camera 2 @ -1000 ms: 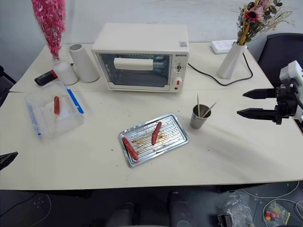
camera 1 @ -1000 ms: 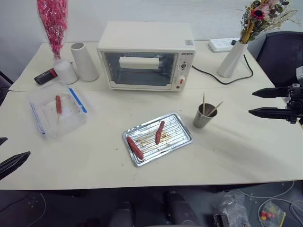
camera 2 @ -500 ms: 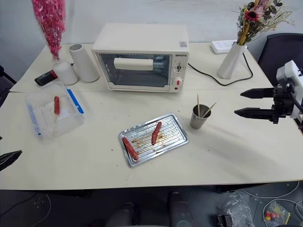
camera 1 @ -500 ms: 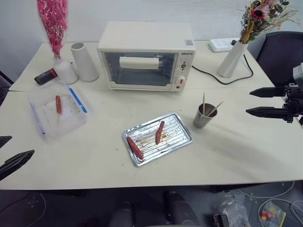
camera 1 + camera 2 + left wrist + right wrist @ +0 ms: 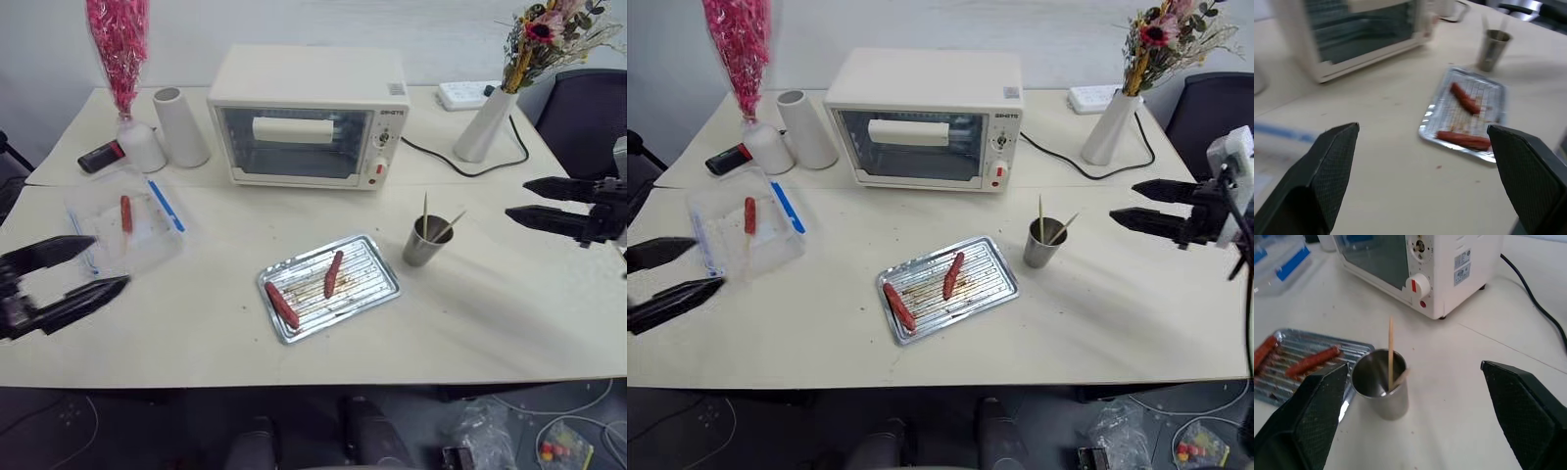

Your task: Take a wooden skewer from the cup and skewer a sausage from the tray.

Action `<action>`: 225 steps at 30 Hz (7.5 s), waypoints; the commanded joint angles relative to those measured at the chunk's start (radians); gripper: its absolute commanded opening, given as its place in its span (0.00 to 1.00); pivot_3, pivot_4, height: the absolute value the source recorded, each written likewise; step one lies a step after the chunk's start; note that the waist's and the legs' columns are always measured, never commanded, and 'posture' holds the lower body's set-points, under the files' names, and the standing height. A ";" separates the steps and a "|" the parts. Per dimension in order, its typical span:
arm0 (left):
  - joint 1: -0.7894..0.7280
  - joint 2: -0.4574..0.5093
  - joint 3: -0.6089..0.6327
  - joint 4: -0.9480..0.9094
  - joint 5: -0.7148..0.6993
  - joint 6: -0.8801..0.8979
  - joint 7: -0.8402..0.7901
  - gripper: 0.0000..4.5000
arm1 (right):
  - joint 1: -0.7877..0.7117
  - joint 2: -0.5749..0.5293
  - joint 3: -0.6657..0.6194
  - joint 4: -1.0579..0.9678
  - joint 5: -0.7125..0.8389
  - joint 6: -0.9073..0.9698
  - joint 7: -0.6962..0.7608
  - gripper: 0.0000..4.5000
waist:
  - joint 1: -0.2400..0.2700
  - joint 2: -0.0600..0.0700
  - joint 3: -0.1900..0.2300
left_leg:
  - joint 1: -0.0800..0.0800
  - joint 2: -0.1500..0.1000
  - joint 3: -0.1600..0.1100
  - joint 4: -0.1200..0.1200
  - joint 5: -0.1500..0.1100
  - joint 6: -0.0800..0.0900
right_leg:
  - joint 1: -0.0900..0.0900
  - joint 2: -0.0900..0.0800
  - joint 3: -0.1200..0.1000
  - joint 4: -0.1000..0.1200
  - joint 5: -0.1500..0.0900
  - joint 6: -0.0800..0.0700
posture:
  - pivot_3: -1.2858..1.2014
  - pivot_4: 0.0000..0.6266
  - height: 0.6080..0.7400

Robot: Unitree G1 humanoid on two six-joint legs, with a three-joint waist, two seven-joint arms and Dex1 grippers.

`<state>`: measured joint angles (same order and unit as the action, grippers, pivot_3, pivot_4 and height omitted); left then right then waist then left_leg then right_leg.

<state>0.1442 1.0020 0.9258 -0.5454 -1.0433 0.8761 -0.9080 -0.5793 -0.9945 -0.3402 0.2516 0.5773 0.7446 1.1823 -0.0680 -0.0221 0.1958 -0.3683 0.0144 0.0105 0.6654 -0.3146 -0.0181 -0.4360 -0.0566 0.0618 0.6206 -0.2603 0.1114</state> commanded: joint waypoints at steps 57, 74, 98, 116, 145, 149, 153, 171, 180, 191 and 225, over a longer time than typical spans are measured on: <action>-0.573 -0.140 -0.725 -0.039 0.027 -0.090 0.193 1.00 | -0.089 0.255 -0.215 -0.418 0.437 0.401 -0.750 0.00 | 0.014 0.002 0.001 | -0.002 -0.001 0.001 0.000 0.001 -0.001 | -0.004 0.012 0.010 0.000 0.001 0.002 | 0.52 0.24 1.00; -0.638 -0.366 -0.807 -0.035 0.247 -0.228 0.354 1.00 | -0.189 0.506 -0.050 -0.333 1.385 0.321 -1.485 0.00 | 0.012 -0.003 0.000 | -0.006 0.001 0.001 -0.001 0.001 0.000 | -0.006 0.013 0.014 -0.002 0.003 0.005 | 0.52 0.24 1.00; -0.684 -0.537 -0.896 0.092 0.455 -0.375 0.368 0.88 | -0.108 0.777 -0.040 -0.498 1.395 0.184 -1.652 0.00 | 0.013 -0.003 0.000 | -0.008 0.002 0.001 -0.001 0.001 0.001 | -0.009 0.012 0.015 -0.004 0.004 0.007 | 0.52 0.24 1.00; -0.705 -0.565 -0.897 0.115 0.467 -0.374 0.340 0.20 | -0.108 0.797 -0.021 -0.516 1.395 0.174 -1.669 0.00 | 0.012 -0.003 0.000 | -0.008 0.004 0.001 -0.001 0.001 0.001 | -0.009 0.012 0.015 -0.005 0.004 0.007 | 0.52 0.24 1.00; -0.703 -0.554 -0.882 0.123 0.486 -0.360 0.340 0.00 | -0.108 0.807 -0.032 -0.527 1.395 0.167 -1.664 0.16 | 0.011 -0.003 0.000 | -0.010 0.006 0.001 -0.002 0.000 0.002 | -0.009 0.012 0.015 -0.008 0.004 0.007 | 0.52 0.24 1.00; -0.681 -0.510 -0.853 0.108 0.478 -0.351 0.330 0.00 | -0.112 0.755 -0.025 -0.512 1.395 0.193 -1.649 0.45 | 0.012 -0.003 0.000 | -0.010 0.006 0.001 -0.003 0.000 0.002 | -0.009 0.012 0.014 -0.009 0.004 0.007 | 0.52 0.24 1.00; -0.637 -0.441 -0.787 0.072 0.446 -0.320 0.319 0.00 | -0.118 0.615 0.010 -0.478 1.395 0.249 -1.601 0.73 | 0.011 -0.003 0.000 | -0.010 0.006 0.001 -0.003 0.000 0.002 | -0.009 0.011 0.014 -0.010 0.004 0.007 | 0.52 0.24 1.00; -0.244 -0.061 -0.370 -0.132 0.135 -0.091 0.136 0.00 | 0.002 0.369 0.430 -0.625 0.855 0.479 -1.446 0.78 | 0.015 -0.003 0.000 | -0.010 0.009 0.001 -0.004 -0.001 0.003 | -0.010 0.012 0.011 -0.013 0.002 0.002 | 0.52 0.24 1.00; -0.262 -0.059 -0.388 -0.136 0.136 -0.098 0.171 0.00 | 0.005 0.426 0.484 -0.645 0.605 0.471 -1.424 0.78 | 0.011 -0.003 0.000 | -0.010 0.010 0.002 -0.004 -0.002 0.003 | -0.010 0.013 0.011 -0.015 0.002 0.001 | 0.52 0.24 1.00; -0.282 -0.055 -0.416 -0.120 0.156 -0.122 0.173 0.00 | -0.011 0.516 0.522 -0.657 0.431 0.504 -1.295 0.78 | 0.012 -0.003 0.000 | -0.010 0.011 0.002 -0.004 -0.002 0.002 | -0.010 0.014 0.010 -0.014 0.002 0.001 | 0.52 0.24 1.00; -0.304 -0.055 -0.461 -0.085 0.201 -0.185 0.167 0.00 | 0.041 0.466 0.708 -0.669 -0.147 0.307 -0.870 0.43 | 0.011 -0.004 0.000 | -0.007 0.005 0.001 -0.004 -0.002 0.002 | -0.009 0.013 0.009 -0.009 0.002 0.001 | 0.52 0.24 1.00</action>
<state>-0.1499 0.9432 0.4561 -0.6196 -0.8517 0.7156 -0.7367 -0.5486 -0.5280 0.3820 -0.3889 0.4452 1.0578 0.2951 -0.0566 -0.0258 0.1956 -0.3753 0.0191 0.0119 0.6618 -0.3167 -0.0159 -0.4454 -0.0435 0.0709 0.6114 -0.2581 0.1123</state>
